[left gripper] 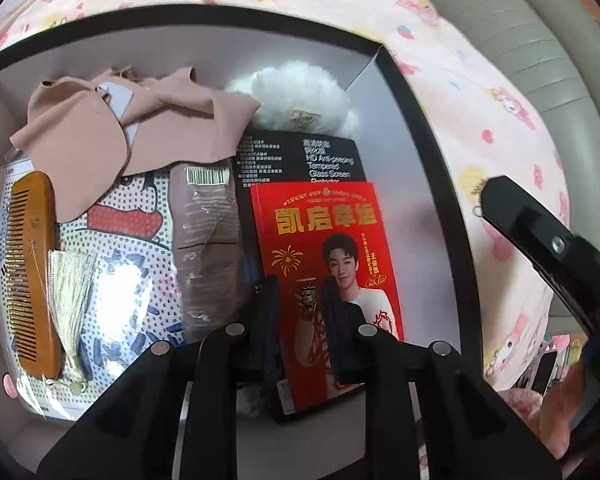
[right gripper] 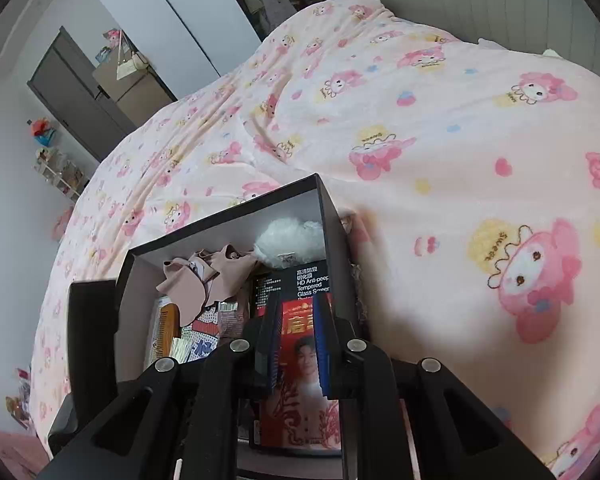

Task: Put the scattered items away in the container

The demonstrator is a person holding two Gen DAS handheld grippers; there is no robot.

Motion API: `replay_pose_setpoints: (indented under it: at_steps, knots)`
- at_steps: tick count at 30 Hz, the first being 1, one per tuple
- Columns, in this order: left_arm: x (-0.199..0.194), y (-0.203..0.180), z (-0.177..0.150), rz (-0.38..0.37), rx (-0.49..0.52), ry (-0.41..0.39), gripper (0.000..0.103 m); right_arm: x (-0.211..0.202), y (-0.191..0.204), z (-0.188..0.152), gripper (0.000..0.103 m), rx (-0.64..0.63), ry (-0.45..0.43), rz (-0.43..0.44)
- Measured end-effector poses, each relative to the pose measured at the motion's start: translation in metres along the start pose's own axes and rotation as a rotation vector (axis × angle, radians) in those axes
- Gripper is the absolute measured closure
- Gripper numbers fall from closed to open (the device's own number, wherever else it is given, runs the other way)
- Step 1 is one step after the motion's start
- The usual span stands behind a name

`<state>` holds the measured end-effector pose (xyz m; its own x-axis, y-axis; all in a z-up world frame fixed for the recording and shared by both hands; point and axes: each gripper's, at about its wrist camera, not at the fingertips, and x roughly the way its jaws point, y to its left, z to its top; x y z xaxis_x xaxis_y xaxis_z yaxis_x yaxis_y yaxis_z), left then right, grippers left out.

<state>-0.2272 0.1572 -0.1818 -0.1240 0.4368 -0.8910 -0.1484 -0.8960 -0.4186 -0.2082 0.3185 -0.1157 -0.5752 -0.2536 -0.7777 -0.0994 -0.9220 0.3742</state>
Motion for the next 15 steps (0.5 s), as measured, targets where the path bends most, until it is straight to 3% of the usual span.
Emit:
replay_pose_setpoints:
  at_steps: [2,4,7,11,12,13,15]
  knots:
    - [0.0,-0.004,0.002,-0.029,0.012,0.017,0.069,0.001,0.002,-0.001,0.09,-0.008,0.001,-0.004]
    - [-0.005,-0.002,0.002,-0.091,-0.013,0.014,0.069,0.001,0.001,-0.001,0.09,-0.006,0.007,0.0]
    - [-0.011,0.005,0.002,-0.023,-0.047,-0.038,0.069,0.002,-0.001,-0.001,0.09,0.003,0.009,0.004]
    - [-0.005,-0.004,0.005,0.004,-0.018,-0.006,0.069,0.003,0.004,-0.001,0.09,-0.016,0.012,0.002]
    - [0.0,-0.009,0.005,-0.003,-0.008,0.023,0.068,0.004,0.006,-0.002,0.09,-0.021,0.016,0.003]
    - [0.004,-0.013,0.006,-0.019,0.002,0.043,0.06,0.004,0.006,-0.002,0.09,-0.024,0.018,0.003]
    - [0.003,-0.016,0.006,-0.051,0.006,0.036,0.056,0.004,0.005,-0.002,0.09,-0.022,0.017,0.0]
